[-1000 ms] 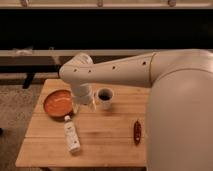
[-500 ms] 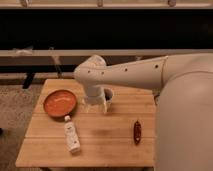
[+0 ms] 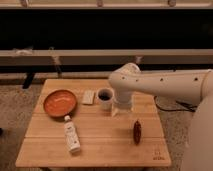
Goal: Place the pepper in the ceramic bowl
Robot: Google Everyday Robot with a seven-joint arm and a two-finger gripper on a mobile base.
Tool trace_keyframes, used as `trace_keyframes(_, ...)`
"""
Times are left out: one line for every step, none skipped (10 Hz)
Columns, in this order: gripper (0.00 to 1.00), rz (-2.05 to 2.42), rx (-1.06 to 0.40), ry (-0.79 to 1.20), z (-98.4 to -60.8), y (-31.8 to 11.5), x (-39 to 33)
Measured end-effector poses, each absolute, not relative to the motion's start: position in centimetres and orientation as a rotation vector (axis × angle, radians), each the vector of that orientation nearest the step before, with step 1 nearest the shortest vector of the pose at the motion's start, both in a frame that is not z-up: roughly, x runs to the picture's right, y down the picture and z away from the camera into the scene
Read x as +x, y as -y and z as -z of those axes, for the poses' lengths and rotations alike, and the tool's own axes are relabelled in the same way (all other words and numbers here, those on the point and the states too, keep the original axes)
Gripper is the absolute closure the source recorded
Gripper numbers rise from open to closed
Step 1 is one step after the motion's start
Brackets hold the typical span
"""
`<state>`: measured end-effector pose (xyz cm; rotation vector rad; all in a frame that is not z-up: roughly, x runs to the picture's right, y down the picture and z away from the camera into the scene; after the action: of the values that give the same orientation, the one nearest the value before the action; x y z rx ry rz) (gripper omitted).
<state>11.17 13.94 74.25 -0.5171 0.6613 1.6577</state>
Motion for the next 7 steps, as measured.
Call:
trace_keyframes(0.35, -1.679, -0.516, -0.673, -74.8, -14.7, 13.7)
trace_keyframes(0.35, -1.699, -0.516, -0.685, -75.5, -15.8, 16.1)
trace_keyframes(0.35, -1.721, -0.524, -0.698, -76.4, -17.2, 17.9)
trace_keyframes(0.35, -1.732, -0.53, -0.707, -77.1, -18.2, 18.6)
trace_keyframes(0.35, -1.744, -0.539, -0.714, -78.1, -19.3, 19.4)
trace_keyframes(0.35, -1.757, -0.558, -0.724, -79.1, -20.7, 20.0)
trace_keyframes(0.35, -1.766, -0.574, -0.734, -79.8, -21.6, 20.4)
